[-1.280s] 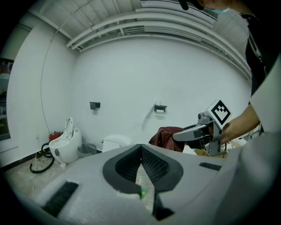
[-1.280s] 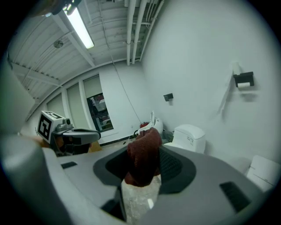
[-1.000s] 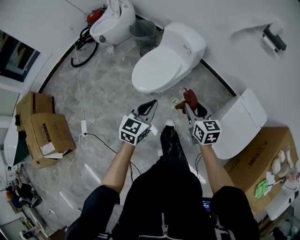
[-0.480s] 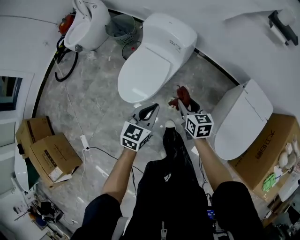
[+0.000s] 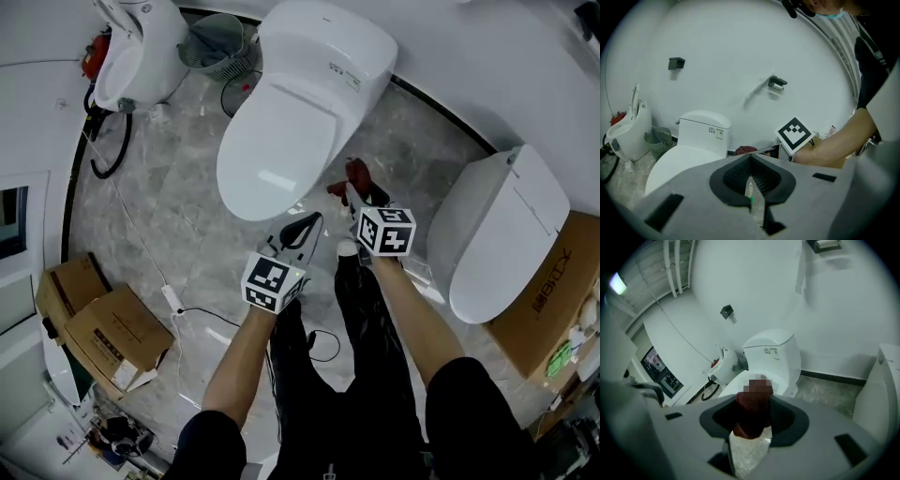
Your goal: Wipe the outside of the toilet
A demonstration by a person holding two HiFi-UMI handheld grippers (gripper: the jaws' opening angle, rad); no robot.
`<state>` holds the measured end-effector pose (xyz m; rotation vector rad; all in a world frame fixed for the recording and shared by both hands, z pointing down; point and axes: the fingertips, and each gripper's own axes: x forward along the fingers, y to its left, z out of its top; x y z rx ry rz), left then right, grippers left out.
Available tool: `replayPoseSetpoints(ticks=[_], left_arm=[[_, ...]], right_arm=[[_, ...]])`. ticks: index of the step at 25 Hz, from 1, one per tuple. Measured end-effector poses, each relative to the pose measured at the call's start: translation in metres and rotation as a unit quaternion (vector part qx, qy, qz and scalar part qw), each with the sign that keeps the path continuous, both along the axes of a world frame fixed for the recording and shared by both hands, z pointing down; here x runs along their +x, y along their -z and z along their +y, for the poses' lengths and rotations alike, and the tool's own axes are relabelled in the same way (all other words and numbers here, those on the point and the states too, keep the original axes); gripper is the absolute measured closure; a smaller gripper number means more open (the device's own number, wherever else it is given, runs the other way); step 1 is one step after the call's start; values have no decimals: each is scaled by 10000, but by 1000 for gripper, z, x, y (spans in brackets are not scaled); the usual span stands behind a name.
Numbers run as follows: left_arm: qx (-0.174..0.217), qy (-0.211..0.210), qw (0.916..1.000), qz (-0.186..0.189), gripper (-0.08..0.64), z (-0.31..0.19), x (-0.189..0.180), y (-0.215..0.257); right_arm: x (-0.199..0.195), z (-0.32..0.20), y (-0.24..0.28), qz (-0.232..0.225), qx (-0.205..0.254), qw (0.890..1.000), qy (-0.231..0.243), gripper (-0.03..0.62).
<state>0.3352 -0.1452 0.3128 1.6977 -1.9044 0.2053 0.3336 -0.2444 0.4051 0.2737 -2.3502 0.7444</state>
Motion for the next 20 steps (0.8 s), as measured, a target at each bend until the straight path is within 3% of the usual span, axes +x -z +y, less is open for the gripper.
replayPoseSetpoints(ticks=[7, 13, 16, 20], left_arm=[[-51, -363, 9992, 137, 560, -3, -8, -94], [-156, -379, 9983, 408, 560, 31, -1, -169], [-193, -496, 9976, 454, 560, 46, 6, -199], [-230, -363, 9978, 512, 560, 65, 2, -231]], right_arm=[[-15, -6, -94, 373, -168, 9986, -342, 434], [-23, -5, -173, 473, -1043, 9862, -1192, 434], [-28, -14, -211, 731, -917, 9851, -1258, 436], [-47, -26, -246, 1085, -242, 9914, -697, 436]])
